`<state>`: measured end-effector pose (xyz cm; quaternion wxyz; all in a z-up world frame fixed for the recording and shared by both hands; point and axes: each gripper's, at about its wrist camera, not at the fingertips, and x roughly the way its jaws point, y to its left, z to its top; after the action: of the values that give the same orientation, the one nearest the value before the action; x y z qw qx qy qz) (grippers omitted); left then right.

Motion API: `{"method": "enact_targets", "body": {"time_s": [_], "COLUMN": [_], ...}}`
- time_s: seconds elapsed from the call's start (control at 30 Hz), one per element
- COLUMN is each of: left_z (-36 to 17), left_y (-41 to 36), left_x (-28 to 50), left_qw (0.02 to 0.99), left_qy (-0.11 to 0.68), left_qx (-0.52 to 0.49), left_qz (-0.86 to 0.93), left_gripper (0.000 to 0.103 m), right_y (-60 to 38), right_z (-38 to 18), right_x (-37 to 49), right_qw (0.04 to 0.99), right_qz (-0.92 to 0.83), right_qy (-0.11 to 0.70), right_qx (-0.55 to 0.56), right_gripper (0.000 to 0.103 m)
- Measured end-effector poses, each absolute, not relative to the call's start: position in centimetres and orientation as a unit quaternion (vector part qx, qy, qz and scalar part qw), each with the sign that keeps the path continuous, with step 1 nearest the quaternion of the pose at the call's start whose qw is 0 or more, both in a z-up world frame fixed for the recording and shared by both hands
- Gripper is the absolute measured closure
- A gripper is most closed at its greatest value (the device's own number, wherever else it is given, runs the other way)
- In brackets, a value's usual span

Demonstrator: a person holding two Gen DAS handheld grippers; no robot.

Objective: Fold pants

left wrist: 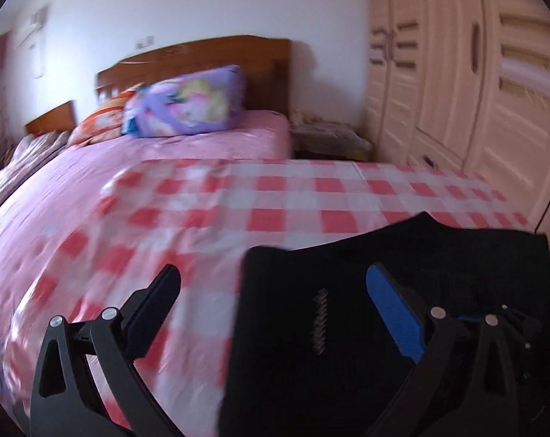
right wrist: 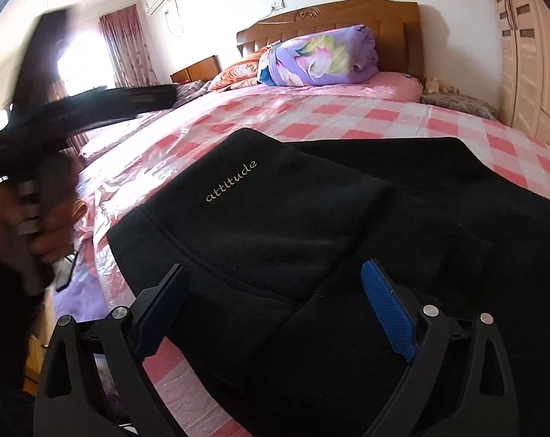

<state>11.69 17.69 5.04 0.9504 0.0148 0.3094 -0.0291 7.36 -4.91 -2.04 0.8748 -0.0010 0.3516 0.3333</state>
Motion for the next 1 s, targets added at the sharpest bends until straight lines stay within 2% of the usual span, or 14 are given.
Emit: {"method": "enact_targets", "body": {"time_s": [0.2, 0.27, 0.33, 0.4, 0.63, 0.77, 0.87, 0.9, 1.0], "left_z": [1.1, -1.3, -3.0, -2.7, -2.5, -2.6, -2.7, -2.8, -2.9], "left_y": [14.8, 15.8, 17.3, 18.5, 18.6, 18.8, 18.7, 18.6, 18.3], "left_x": [18.6, 20.5, 21.5, 21.2, 20.6, 20.9, 21.0, 21.0, 21.1], "left_qw": [0.904, 0.895, 0.879, 0.881, 0.889, 0.889, 0.890, 0.890, 0.890], "left_qy": [0.396, 0.421, 0.443, 0.425, 0.408, 0.407, 0.408, 0.410, 0.415], "left_qx": [-0.028, -0.034, -0.088, -0.125, -0.138, -0.140, -0.133, -0.129, -0.118], "left_qz": [-0.156, -0.147, -0.155, -0.167, -0.156, -0.158, -0.154, -0.151, -0.147], "left_gripper": [0.001, 0.002, 0.002, 0.002, 0.002, 0.002, 0.002, 0.002, 0.002], "right_y": [-5.6, -5.5, -5.6, -5.7, -5.8, -5.4, -5.3, -5.8, -6.3], "right_z": [-2.1, -2.1, -2.1, -2.1, -0.3, 2.1, -1.7, -1.7, -0.8], "right_x": [7.5, 7.5, 7.5, 7.4, 7.0, 6.2, 8.9, 8.5, 8.6], "right_qw": [0.871, 0.871, 0.869, 0.869, 0.867, 0.880, 0.856, 0.864, 0.859], "right_qz": [0.346, 0.347, 0.352, 0.353, 0.330, 0.351, 0.333, 0.343, 0.331], "right_qy": [0.348, 0.347, 0.347, 0.346, 0.368, 0.319, 0.395, 0.366, 0.389], "right_qx": [0.026, 0.025, 0.029, 0.033, 0.055, 0.027, 0.027, 0.033, 0.046], "right_gripper": [0.011, 0.011, 0.011, 0.011, 0.011, 0.011, 0.010, 0.010, 0.010]}}
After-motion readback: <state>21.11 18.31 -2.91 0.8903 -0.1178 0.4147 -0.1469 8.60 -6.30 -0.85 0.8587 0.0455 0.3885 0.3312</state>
